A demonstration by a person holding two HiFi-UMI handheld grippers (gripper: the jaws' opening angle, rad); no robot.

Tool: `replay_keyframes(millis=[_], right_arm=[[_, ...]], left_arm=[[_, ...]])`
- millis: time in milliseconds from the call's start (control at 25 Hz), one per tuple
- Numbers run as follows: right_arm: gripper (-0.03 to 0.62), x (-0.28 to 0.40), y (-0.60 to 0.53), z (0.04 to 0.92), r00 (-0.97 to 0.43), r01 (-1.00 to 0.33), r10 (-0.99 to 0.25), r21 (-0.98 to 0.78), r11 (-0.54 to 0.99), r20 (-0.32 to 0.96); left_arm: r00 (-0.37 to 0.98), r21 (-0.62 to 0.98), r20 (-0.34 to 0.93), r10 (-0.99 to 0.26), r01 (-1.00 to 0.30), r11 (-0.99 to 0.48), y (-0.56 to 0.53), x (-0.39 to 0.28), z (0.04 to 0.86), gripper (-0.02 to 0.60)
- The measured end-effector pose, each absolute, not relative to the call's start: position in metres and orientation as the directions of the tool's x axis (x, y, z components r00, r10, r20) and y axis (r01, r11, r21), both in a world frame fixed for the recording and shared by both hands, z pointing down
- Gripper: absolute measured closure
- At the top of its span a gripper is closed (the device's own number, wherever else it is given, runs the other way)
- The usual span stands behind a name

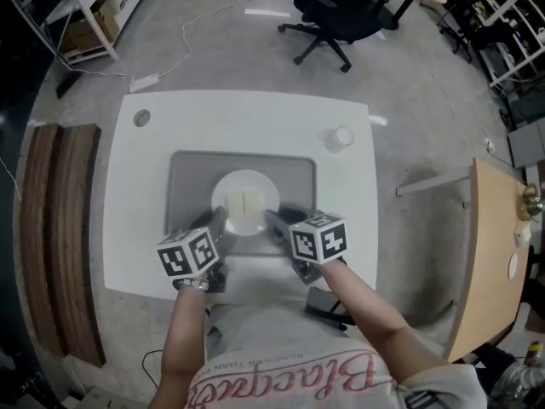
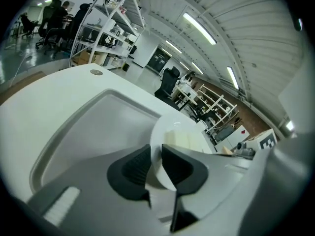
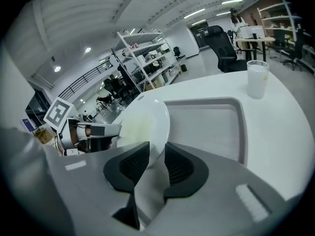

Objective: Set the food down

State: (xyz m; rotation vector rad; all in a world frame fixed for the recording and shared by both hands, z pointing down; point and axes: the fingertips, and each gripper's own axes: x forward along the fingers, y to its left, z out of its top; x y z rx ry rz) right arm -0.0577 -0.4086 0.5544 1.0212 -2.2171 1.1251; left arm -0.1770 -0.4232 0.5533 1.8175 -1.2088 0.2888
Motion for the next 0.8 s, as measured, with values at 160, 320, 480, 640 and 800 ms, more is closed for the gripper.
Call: replay_keyframes(millis=[160,320,480,640,800], right_arm=[[0.5,-0.061,-0.407,0.568,-0.551,-0.825,-0.401,-0.405,0.395,0.731],[0.48,-0.064,-0.405,0.576,-0.492,-0.838,-0.392,-0.302,0.455,0.777],[0.467,-0.065,-0.409,0.578,-0.464,-0.841,-0.401,-0.25,0.481,0.79],[0.446,-0.063,-0.414,0.577,-0.398,-0.854,-0.447,-0.146,0.5,0.801],[0.496,-0.066,-0.418,0.573,-0.311,-0.814,-0.532,0.069,0.577,0.788]], left_arm=[[0.45,0.472,0.687,-0.57,-0.873,-0.12,-0.423,-0.18,0.566,0.506],[0.4,0.365,0.75,-0.527,-0.915,-0.174,-0.425,-0.179,0.575,0.499],[0.368,0.309,0.773,-0.517,-0.93,-0.2,-0.429,-0.179,0.578,0.491],[0.327,0.221,0.776,-0.539,-0.942,-0.254,-0.434,-0.175,0.576,0.482],[0.237,0.066,0.795,-0.558,-0.949,-0.309,-0.434,-0.175,0.58,0.475]])
